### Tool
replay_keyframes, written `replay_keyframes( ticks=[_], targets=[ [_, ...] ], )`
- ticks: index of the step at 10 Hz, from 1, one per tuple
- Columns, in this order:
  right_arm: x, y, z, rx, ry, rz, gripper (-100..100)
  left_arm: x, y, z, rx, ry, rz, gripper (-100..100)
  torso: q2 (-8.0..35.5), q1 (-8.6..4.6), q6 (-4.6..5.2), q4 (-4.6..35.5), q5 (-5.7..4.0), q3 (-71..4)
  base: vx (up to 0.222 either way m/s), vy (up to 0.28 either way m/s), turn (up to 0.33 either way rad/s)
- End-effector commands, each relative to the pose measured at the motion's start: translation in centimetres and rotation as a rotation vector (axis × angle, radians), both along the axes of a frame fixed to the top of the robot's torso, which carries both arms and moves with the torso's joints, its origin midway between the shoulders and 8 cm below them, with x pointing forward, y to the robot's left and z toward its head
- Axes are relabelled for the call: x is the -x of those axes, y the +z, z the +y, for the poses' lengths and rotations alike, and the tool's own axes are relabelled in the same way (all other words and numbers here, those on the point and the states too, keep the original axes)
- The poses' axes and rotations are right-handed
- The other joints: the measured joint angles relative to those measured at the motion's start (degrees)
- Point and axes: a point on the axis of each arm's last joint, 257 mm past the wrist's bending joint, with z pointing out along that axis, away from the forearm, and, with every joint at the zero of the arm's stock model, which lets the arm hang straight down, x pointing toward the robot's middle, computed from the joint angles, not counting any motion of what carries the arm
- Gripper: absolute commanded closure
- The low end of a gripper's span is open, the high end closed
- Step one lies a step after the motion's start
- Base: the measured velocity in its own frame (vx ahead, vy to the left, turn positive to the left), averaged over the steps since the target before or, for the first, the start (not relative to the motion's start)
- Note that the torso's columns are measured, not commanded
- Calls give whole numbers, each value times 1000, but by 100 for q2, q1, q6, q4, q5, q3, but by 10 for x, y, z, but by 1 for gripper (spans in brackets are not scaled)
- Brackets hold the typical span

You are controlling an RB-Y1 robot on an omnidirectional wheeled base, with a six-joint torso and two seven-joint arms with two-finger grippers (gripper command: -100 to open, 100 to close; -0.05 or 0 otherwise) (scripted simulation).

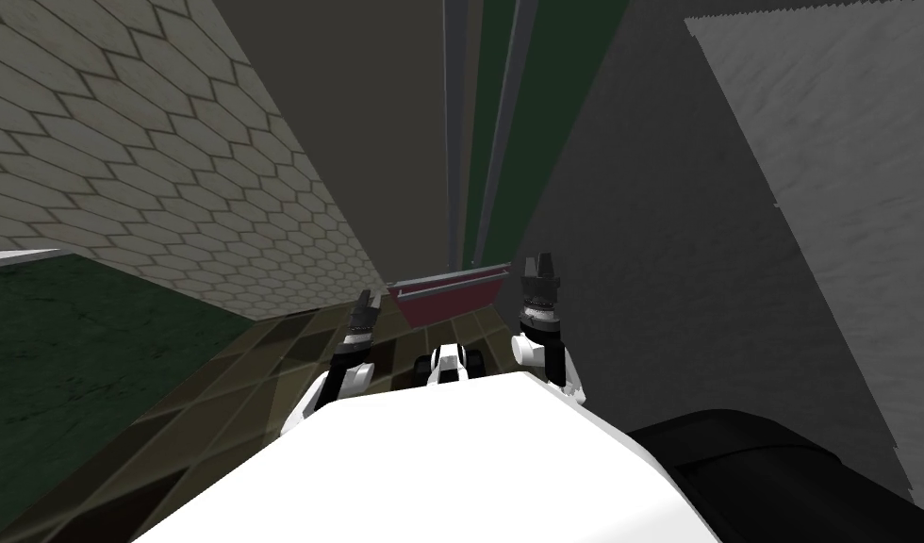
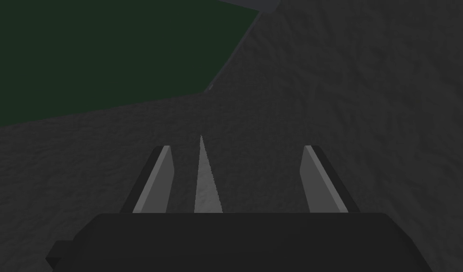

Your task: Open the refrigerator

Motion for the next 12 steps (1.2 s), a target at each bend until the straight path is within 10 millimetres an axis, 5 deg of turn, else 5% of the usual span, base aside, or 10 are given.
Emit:
replay_keyframes(
  ticks=[1, 12],
  targets=[
    [0, 0, 0, 0, 0, 0, 0, -3, -22, 7, -3, 9, 33, -100, -4, -3, 0, 0, -1, -1, 66, -9, 11],
    [0, 0, 0, 0, 0, 0, 0, 0, -110, 36, -7, 55, 157, -100, 0, 3, 0, 0, 1, 0, 70, -10, 17]
  ],
)
